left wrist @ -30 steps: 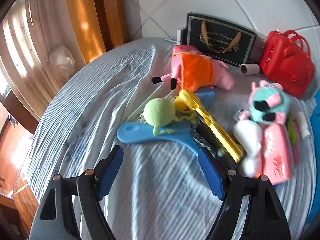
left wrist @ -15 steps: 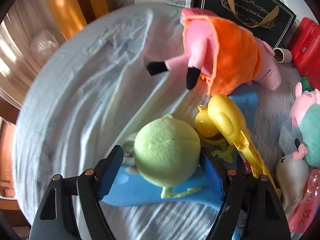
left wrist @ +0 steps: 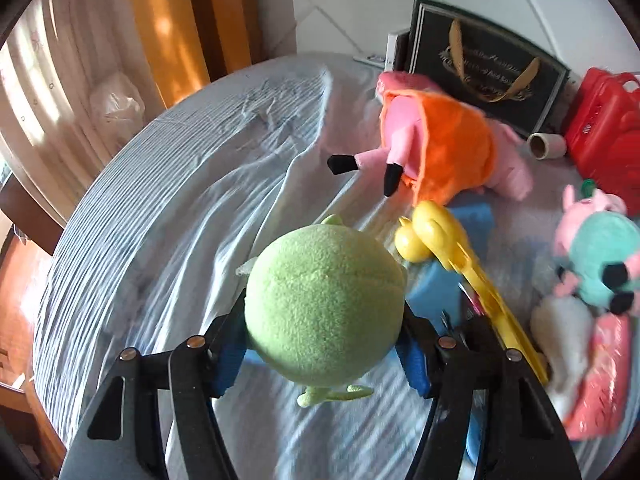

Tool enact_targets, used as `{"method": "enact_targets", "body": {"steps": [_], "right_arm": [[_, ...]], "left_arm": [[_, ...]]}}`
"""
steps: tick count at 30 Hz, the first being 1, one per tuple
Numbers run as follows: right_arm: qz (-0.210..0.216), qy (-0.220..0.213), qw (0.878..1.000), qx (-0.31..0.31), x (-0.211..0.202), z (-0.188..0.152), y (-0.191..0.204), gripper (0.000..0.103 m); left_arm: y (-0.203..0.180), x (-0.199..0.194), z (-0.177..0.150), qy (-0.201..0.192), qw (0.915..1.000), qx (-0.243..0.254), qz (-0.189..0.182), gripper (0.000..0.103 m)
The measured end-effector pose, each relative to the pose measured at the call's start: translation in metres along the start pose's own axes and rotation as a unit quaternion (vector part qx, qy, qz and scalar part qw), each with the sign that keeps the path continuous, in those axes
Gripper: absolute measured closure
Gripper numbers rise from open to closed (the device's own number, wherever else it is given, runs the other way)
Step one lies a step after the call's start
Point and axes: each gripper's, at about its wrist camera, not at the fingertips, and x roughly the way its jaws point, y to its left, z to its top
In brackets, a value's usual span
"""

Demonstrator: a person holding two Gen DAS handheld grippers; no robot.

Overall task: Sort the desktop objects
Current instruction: 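Grasp the green one-eyed plush with the left gripper and lift it, then grasp the white plush with the right gripper while the left holds the one-eyed plush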

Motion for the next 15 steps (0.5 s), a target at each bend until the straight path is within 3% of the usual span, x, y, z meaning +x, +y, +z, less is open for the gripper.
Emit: {"method": "enact_targets", "body": {"steps": [1, 2, 3, 7, 11, 15], "right_arm": [[0.006, 0.006, 1.0, -0.013, 0.007, 0.002, 0.016, 0.025], [0.012, 0.013, 1.0, -0.024, 0.016, 0.003, 0.031, 0.04], [0.016, 0.021, 0.999, -0.031, 0.026, 0.003, 0.043, 0.043], [0.01, 0.058, 0.998, -0.027, 0.064, 0.006, 0.062, 0.043], [-0.043, 0.092, 0.995, -0.023, 0.102, 0.006, 0.064, 0.044], [-0.117, 0.095, 0.987, -0.054, 0.125, 0.01, 0.068, 0.044]], "left_arm": [[0.0, -0.012, -0.01, -0.005, 1.0, 0.002, -0.006, 0.039], [0.0, -0.018, -0.016, -0.006, 1.0, -0.002, -0.002, 0.039], [-0.001, -0.028, -0.025, -0.012, 0.9999, 0.0, -0.006, 0.039], [-0.008, -0.043, -0.046, -0.021, 0.9997, 0.008, -0.006, 0.039], [-0.011, -0.036, -0.053, -0.015, 0.9995, 0.012, -0.025, 0.039], [-0.015, -0.023, -0.053, -0.012, 0.999, 0.016, -0.039, 0.039]]}}
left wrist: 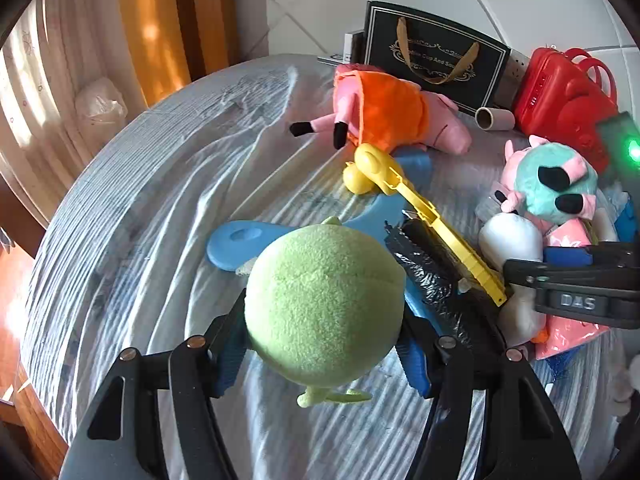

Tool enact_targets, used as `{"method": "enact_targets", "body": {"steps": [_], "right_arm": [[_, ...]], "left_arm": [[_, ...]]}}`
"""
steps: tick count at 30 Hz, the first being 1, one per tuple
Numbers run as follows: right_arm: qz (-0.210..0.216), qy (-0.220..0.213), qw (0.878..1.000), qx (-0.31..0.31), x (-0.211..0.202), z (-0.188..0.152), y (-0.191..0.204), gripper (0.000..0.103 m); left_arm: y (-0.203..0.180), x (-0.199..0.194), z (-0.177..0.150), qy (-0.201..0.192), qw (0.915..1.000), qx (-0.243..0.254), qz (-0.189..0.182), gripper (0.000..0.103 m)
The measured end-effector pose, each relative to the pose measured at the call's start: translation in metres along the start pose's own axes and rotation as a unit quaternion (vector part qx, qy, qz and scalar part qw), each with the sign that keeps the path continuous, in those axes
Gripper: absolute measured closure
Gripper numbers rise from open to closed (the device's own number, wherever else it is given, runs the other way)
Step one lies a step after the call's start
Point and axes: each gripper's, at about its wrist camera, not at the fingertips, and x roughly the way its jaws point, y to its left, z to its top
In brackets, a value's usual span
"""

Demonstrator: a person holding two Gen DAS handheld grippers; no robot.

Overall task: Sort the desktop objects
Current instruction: 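Grasp the white plush with the right gripper while the left holds the one-eyed plush, then carry the one-eyed plush and white plush over the crate with both grippers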

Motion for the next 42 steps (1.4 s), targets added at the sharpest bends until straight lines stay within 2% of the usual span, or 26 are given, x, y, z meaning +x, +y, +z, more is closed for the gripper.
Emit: {"method": "enact_targets", "body": {"steps": [5, 6, 9, 13, 16, 24, 31, 42], "right_arm": [[-0.061, -0.01, 0.997, -0.039, 0.015, 0.004, 0.005, 0.041], [-0.068, -0.012, 0.997, -0.047, 0.016, 0.004, 0.007, 0.044], [-0.038, -0.029, 0.998, -0.048, 0.004, -0.001, 0.002, 0.056], [0.014, -0.051, 0.998, -0.026, -0.024, -0.015, -0.012, 0.057], [0.03, -0.088, 0.995, -0.023, -0.058, -0.028, -0.017, 0.057], [0.017, -0.192, 0.981, -0.008, -0.153, -0.06, -0.029, 0.057], [-0.017, -0.274, 0.961, 0.022, -0.233, -0.111, -0.05, 0.057], [-0.073, -0.376, 0.919, 0.097, -0.332, -0.205, -0.116, 0.056]], "left_arm": [[-0.006, 0.003, 0.001, 0.003, 0.9999, 0.006, -0.011, 0.039], [-0.007, 0.003, 0.001, 0.004, 0.9999, 0.008, -0.012, 0.039], [-0.01, -0.001, 0.002, -0.001, 0.9998, 0.011, -0.013, 0.039], [-0.016, -0.012, 0.005, -0.012, 0.9997, 0.018, -0.014, 0.039], [-0.024, -0.026, 0.007, -0.024, 0.9991, 0.029, -0.018, 0.039], [-0.055, -0.092, 0.008, -0.078, 0.9938, 0.062, -0.05, 0.039], [-0.097, -0.165, -0.003, -0.134, 0.9821, 0.101, -0.084, 0.039], [-0.185, -0.264, -0.038, -0.205, 0.9506, 0.185, -0.143, 0.039]]}}
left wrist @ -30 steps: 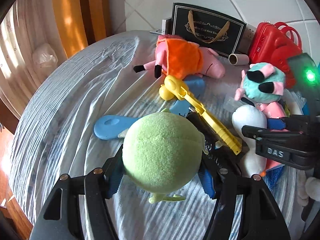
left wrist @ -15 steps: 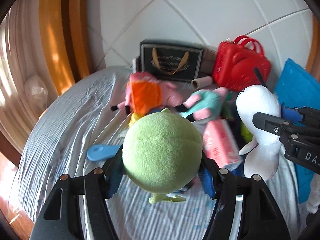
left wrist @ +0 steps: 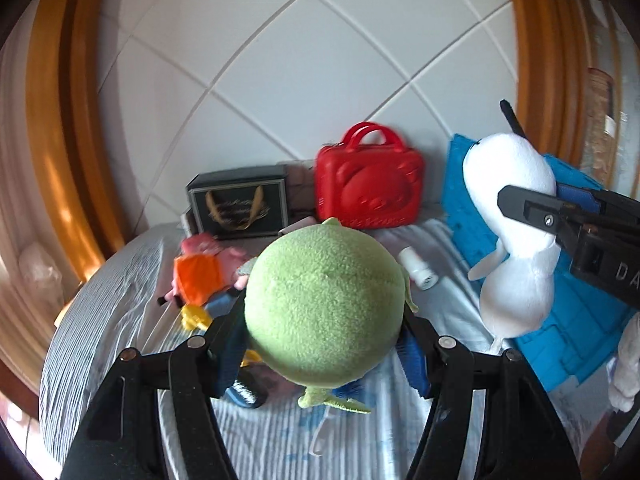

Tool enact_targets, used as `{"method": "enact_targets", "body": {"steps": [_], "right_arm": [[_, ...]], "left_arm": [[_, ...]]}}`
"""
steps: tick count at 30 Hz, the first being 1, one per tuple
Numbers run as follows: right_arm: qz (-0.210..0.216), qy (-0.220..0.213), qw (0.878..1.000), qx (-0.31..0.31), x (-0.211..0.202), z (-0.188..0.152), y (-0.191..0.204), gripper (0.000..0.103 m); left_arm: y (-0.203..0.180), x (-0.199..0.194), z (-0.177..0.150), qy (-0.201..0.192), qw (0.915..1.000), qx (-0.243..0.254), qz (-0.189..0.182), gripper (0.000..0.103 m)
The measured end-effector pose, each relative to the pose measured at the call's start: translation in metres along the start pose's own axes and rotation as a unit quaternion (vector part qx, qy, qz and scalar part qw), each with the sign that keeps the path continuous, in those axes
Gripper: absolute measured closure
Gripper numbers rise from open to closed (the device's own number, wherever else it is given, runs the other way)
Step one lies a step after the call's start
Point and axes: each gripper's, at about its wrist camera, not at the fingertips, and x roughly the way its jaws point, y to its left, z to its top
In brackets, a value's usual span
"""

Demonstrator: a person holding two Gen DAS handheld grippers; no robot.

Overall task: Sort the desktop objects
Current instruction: 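Carry the one-eyed plush and white plush over the crate with both grippers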

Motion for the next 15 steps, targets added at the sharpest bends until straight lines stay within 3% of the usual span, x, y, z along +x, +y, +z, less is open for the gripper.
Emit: {"method": "enact_targets", "body": {"steps": [8, 15], "right_arm": [[-0.061, -0.055, 0.996, 0.041, -0.066, -0.001, -0.07, 0.056], [-0.136, -0.098, 0.983, 0.08, -0.119, -0.009, -0.144, 0.056]], "left_arm": [[-0.07, -0.016, 0.011, -0.028, 0.9986, 0.028, -0.035, 0.039], [-0.131, -0.029, 0.038, -0.061, 0.9943, 0.048, -0.073, 0.039]]}}
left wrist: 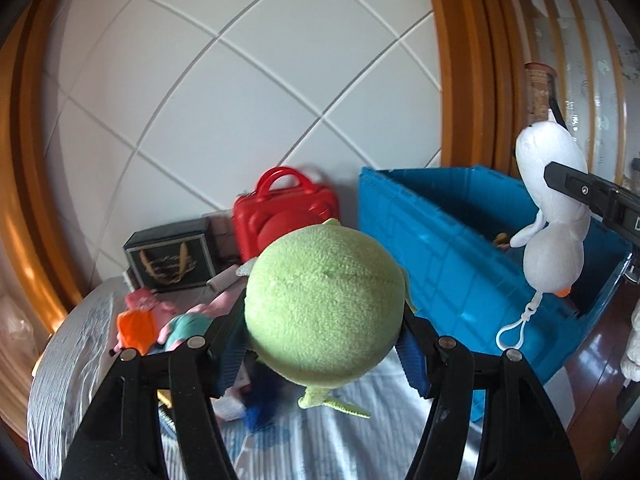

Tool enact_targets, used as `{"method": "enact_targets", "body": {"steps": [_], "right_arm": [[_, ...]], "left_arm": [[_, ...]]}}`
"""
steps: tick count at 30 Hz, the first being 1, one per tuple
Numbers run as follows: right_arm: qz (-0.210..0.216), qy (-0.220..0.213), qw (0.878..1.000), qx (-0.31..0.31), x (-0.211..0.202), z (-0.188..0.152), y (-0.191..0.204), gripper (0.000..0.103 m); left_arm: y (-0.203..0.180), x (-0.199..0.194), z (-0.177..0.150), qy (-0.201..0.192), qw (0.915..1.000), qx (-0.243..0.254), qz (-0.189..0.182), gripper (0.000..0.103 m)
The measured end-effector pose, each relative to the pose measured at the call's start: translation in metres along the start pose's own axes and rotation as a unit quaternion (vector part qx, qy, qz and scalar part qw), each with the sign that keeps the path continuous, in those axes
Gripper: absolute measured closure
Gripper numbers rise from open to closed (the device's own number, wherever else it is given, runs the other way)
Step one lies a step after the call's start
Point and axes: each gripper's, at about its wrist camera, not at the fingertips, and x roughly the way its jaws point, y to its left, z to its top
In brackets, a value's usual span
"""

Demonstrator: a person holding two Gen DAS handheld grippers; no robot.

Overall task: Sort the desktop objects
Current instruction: 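Carry the one-eyed plush and white plush over the crate with both grippers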

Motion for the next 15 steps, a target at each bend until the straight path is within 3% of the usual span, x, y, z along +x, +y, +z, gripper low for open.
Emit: {"method": "enact_targets", "body": {"steps": [7, 15], "right_arm": [[-0.086, -0.007, 0.996, 0.028, -0.012, -0.001, -0.087, 0.056], [-0.151, 0.011, 0.988, 0.024, -0.005, -0.015, -0.159, 0.056]], "left_arm": [[-0.081, 0.015, 0.038, -0.018, 0.9984, 0.026, -0.046, 0.039], [-0.18, 0.04, 0.066, -0.018, 0.9935, 0.054, -0.098, 0.039]]}}
